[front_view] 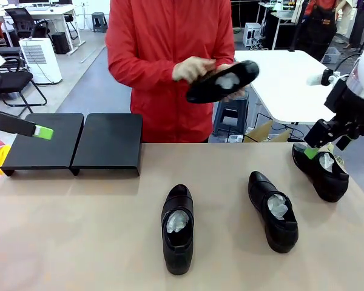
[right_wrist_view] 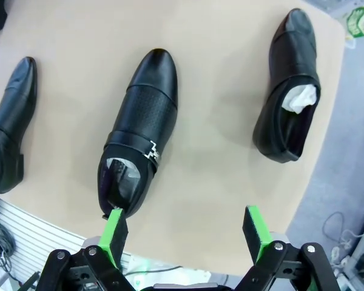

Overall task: Organize the shoes by placing them on the stand.
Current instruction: Place the Shoe from the middle of the table onto the Shoes Stand.

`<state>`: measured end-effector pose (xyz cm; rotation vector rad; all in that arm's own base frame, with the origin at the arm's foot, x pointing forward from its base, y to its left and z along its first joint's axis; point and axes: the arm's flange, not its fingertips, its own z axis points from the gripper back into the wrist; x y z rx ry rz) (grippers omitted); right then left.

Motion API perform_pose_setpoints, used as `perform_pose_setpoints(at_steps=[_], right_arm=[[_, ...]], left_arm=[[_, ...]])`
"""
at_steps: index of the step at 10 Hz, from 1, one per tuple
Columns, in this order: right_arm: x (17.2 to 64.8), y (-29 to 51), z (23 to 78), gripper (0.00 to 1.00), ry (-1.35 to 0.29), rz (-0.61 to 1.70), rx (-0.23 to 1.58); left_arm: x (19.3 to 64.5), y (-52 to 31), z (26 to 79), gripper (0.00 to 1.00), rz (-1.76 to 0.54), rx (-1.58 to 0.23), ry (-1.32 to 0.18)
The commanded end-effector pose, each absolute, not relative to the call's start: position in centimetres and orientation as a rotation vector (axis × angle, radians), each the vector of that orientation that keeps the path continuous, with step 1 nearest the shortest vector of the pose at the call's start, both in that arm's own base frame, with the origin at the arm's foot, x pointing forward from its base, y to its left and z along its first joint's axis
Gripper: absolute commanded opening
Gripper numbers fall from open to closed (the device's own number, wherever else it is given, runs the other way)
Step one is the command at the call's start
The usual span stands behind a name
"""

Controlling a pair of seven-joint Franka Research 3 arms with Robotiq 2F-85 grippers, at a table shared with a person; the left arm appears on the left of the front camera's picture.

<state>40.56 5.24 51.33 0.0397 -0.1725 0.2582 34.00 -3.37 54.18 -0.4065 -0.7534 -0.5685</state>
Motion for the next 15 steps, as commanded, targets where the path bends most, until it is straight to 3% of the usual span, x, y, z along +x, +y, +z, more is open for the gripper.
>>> perform_pose_setpoints(at_steps=[1,3,4,5,7,10,11,13,15], right_arm=[[40.7,3.8,50.6,1.0,-0.152,0.27,0.105],[40.8,3.3,49.9,1.0,-0.141,0.269,0.115],[40.7,4.3,50.7,1.0,-0.153,0.244,0.065],[40.7,4.3,50.7,1.0,-0.153,0.244,0.065],[40.7,4.3,50.7,1.0,-0.153,0.244,0.065],[40.7,4.3,50.7,1.0,-0.153,0.244,0.065],[40.7,4.3,50.7,1.0,-0.153,0.244,0.065],[40.7,4.3,50.7,1.0,-0.153,0.244,0.065],[40.7,4.3,50.7,1.0,-0.153,0.244,0.065]], left_arm=[[28.6,-9.7,54.3,1.0,-0.601,-0.426,-0.744],[27.7,-13.7,55.1,1.0,-0.533,-0.401,-0.687],[28.7,-12.3,55.7,1.0,-0.513,-0.305,-0.738],[29.3,-13.4,56.6,1.0,-0.586,-0.406,-0.703],[28.7,-14.5,56.7,1.0,-0.558,-0.369,-0.708],[25.7,-26.5,56.1,1.0,-0.752,-0.334,-0.592],[25.7,-30.0,54.8,1.0,-0.737,-0.338,-0.566],[24.4,-35.4,52.8,1.0,-0.6,-0.445,-0.367],[23.4,-38.6,52.1,1.0,-0.456,-0.332,-0.365]])
